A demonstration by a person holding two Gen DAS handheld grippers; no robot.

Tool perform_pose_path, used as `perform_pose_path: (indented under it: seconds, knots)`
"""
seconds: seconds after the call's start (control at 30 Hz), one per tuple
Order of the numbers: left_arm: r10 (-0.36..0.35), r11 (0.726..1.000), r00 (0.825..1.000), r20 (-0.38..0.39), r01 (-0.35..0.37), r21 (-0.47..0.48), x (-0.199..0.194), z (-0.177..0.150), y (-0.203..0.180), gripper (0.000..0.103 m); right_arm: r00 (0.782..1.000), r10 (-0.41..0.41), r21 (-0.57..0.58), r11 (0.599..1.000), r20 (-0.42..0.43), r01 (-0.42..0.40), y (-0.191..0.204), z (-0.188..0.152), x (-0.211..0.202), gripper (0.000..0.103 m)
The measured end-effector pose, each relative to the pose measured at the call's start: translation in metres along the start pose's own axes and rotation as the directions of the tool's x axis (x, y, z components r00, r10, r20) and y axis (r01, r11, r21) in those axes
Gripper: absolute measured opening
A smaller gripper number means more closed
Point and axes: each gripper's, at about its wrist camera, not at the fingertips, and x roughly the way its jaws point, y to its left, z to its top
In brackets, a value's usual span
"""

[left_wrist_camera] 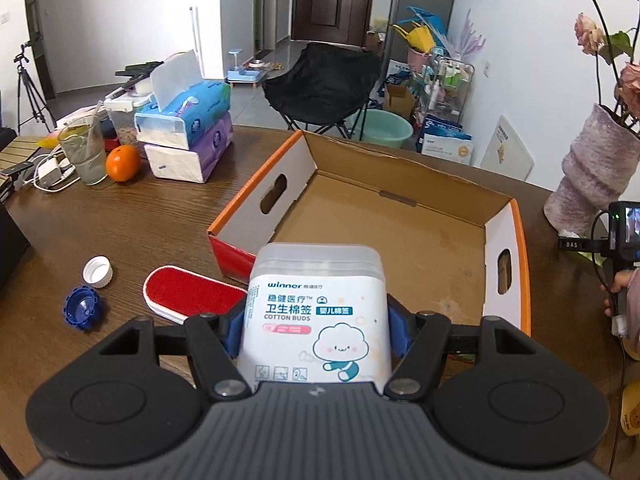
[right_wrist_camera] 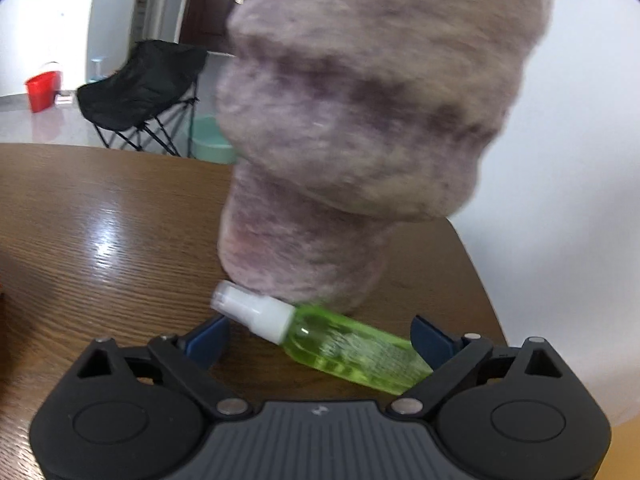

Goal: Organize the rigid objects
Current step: 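Lift the cotton-bud container with the left tool while the right tool grasps the green spray bottle, then carry the container and spray bottle over the open cardboard box with both tools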

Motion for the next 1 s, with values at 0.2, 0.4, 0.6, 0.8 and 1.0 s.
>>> perform_pose_path:
  seconds: [0.2, 0.4, 0.6, 0.8, 1.0]
  knots:
    - [0.01, 1.0, 1.0, -0.014, -0.01, -0.025, 0.001, -0.001, 0.001, 0.066, 0.992, 0.121, 0.105, 0.988, -0.046, -0.115, -0.009, 0.004, -0.001, 0.062]
    - [0.003, 0.999, 1.0, -0.014, -0.004, -0.034, 0.0, 0.0, 0.001, 0.066, 0.984, 0.162, 0.122, 0.981, -0.076, -0.152, -0.015, 0.0, -0.012, 0.028]
    - [-0.003, 1.0, 1.0, -0.013, 0.002, -0.03, -0.005, 0.001, 0.0, 0.066, 0.968, 0.231, 0.16, 0.964, -0.103, -0.213, -0.015, -0.021, -0.035, 0.028]
    - [-0.002, 1.0, 1.0, -0.002, 0.002, -0.015, -0.008, 0.002, 0.001, 0.066, 0.964, 0.253, 0.195, 0.953, -0.082, -0.233, -0.014, -0.034, -0.053, 0.027]
    - [-0.011, 1.0, 1.0, 0.014, 0.011, 0.023, -0.002, 0.005, 0.006, 0.066, 0.966, 0.258, 0.229, 0.941, -0.004, -0.25, -0.015, -0.033, -0.078, 0.027]
